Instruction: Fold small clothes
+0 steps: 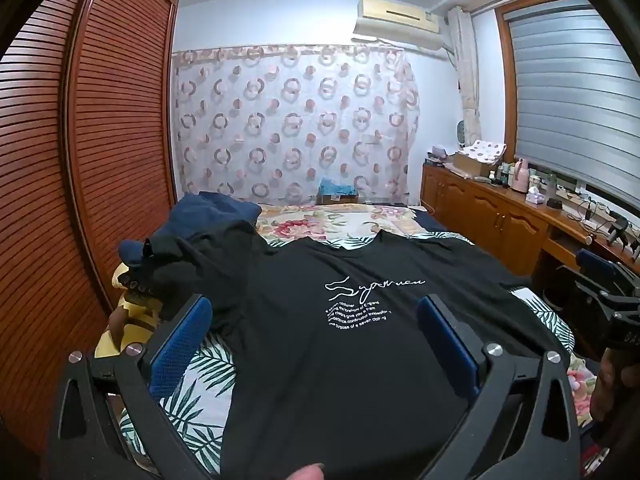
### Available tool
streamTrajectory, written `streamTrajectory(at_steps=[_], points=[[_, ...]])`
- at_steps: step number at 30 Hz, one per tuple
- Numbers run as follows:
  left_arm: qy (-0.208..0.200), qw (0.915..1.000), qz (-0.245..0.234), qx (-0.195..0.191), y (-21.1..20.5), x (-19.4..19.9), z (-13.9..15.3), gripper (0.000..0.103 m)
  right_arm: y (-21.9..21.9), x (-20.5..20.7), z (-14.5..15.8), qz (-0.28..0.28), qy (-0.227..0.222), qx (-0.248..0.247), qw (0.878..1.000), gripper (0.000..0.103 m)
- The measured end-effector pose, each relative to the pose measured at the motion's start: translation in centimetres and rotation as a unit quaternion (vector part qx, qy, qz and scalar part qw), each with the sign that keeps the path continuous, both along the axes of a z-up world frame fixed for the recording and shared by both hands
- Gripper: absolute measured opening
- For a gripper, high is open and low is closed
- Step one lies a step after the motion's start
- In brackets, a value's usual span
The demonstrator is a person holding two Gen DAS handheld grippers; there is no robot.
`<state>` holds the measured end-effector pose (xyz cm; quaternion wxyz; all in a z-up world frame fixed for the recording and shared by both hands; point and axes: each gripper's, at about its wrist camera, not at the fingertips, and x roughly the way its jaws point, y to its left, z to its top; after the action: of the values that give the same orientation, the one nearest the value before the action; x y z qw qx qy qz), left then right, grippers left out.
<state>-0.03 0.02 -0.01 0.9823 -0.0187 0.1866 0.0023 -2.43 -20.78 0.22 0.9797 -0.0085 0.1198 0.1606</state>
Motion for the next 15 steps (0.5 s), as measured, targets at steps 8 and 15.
streamTrajectory(at_steps=[8, 15], points=[[-0.001, 1.0000, -0.005, 0.005, 0.10, -0.31, 0.16, 0.103, 0.03, -0.11, 0.02, 0.004, -0.001, 0.000, 1.000, 0.103], [0.003, 1.0000, -0.003, 0.008, -0.67, -0.06, 0.04, 0.103, 0.10, 0.27, -0.36, 0.002, 0.000, 0.002, 1.000, 0.103]])
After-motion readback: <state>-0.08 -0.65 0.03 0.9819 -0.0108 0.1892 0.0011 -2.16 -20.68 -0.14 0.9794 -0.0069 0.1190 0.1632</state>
